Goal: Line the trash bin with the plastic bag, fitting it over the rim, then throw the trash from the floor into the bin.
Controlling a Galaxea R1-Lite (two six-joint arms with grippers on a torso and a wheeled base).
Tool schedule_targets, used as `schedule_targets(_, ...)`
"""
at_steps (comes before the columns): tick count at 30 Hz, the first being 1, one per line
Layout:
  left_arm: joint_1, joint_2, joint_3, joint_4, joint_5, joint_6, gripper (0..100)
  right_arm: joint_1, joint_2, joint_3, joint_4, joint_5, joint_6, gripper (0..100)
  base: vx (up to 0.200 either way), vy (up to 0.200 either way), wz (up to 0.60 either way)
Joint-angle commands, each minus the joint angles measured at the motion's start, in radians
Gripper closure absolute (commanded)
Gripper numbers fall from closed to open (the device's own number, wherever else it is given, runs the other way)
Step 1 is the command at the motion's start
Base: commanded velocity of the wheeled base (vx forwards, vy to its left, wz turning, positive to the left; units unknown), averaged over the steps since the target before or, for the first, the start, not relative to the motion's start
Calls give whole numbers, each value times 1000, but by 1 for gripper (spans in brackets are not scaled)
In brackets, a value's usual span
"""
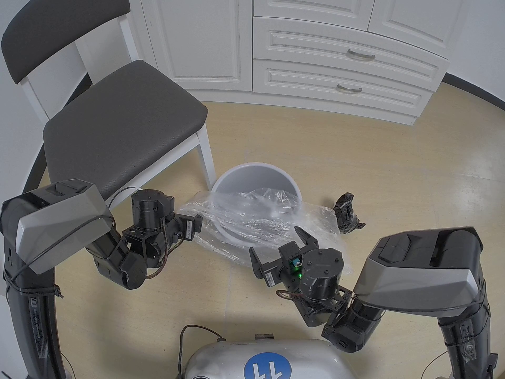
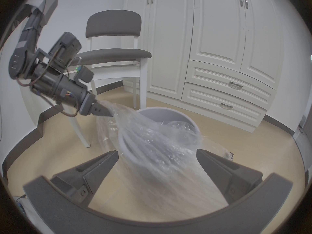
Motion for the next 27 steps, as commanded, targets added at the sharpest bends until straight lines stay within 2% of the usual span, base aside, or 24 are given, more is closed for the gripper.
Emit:
schedule_targets(1, 0, -2, 0, -1, 0, 0, 0, -30, 69, -117, -18, -40, 6, 0, 0, 0, 0)
schedule_targets(16, 0, -3, 0, -8, 0, 0, 0, -65, 113, -203, -18, -47, 12, 0, 0, 0, 0)
schedule_targets(19, 0, -3, 0, -8, 0, 0, 0, -57, 106, -177, -18, -53, 18, 0, 0, 0, 0)
schedule_targets(24, 0, -2, 0, -8, 0, 0, 0, -17, 63, -27, -18, -44, 9, 0, 0, 0, 0)
schedule_targets(27, -1, -2, 0, -8, 0, 0, 0, -13, 66, -16, -18, -44, 6, 0, 0, 0, 0)
